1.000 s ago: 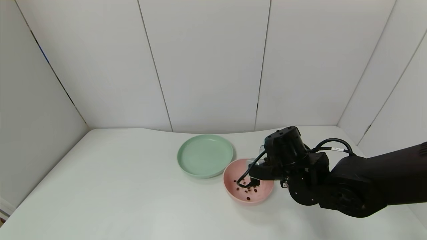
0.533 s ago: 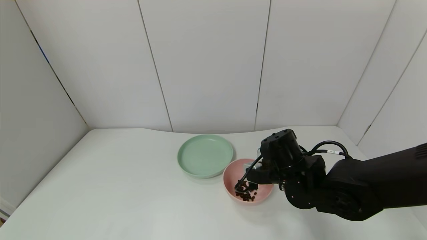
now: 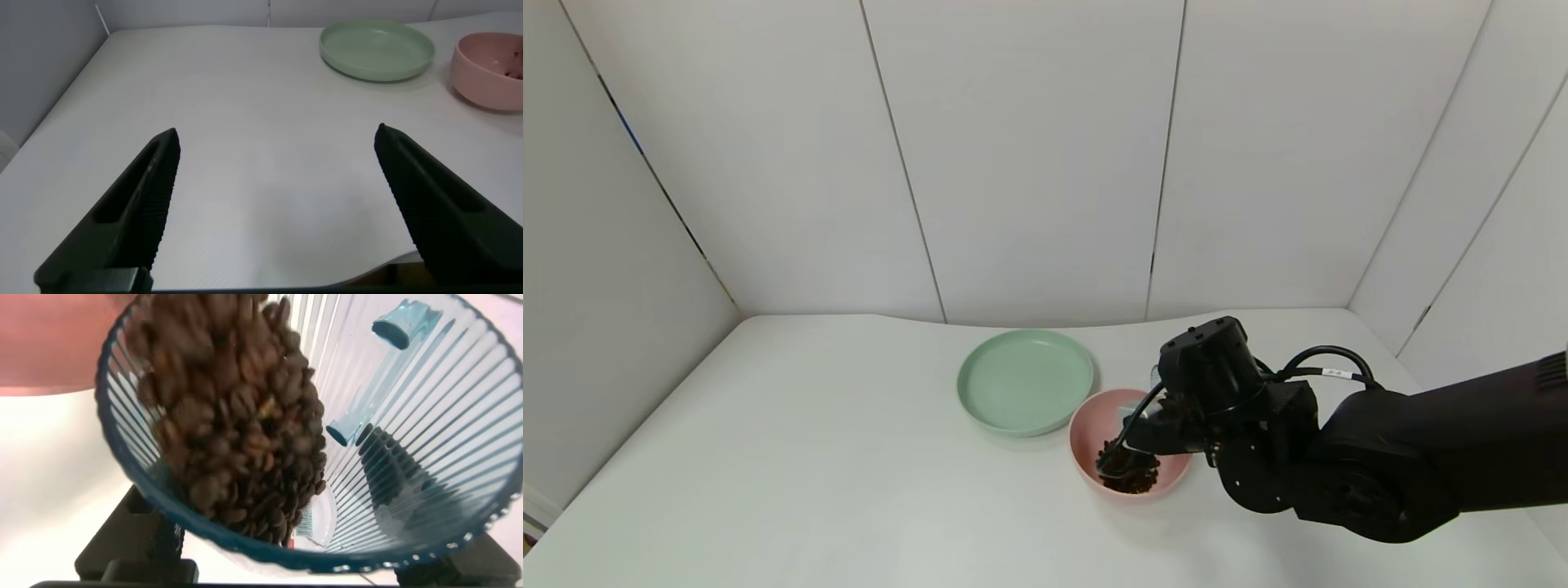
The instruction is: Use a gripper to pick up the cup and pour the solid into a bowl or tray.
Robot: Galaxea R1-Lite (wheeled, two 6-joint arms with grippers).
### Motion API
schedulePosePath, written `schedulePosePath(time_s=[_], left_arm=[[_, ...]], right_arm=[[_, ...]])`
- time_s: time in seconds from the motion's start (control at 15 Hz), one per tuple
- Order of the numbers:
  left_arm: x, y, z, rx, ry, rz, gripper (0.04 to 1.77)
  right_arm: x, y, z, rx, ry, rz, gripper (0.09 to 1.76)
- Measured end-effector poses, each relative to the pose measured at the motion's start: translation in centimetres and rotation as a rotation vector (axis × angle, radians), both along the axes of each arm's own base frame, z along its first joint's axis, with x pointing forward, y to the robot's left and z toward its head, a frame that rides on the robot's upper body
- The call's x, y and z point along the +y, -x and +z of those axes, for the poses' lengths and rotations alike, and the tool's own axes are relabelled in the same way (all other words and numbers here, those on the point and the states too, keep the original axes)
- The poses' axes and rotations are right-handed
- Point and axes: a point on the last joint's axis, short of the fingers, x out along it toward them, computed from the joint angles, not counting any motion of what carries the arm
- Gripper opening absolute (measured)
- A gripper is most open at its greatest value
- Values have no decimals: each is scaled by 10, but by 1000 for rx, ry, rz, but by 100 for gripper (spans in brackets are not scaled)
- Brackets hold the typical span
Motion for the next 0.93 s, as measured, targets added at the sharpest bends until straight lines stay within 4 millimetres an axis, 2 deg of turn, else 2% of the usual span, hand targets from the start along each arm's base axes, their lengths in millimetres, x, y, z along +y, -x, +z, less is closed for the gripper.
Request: schedulePosePath(time_s=[0.93], left_arm=[[0, 0, 0, 0, 0, 0, 172]], right_arm=[[6, 5, 1, -2, 57, 23, 136]])
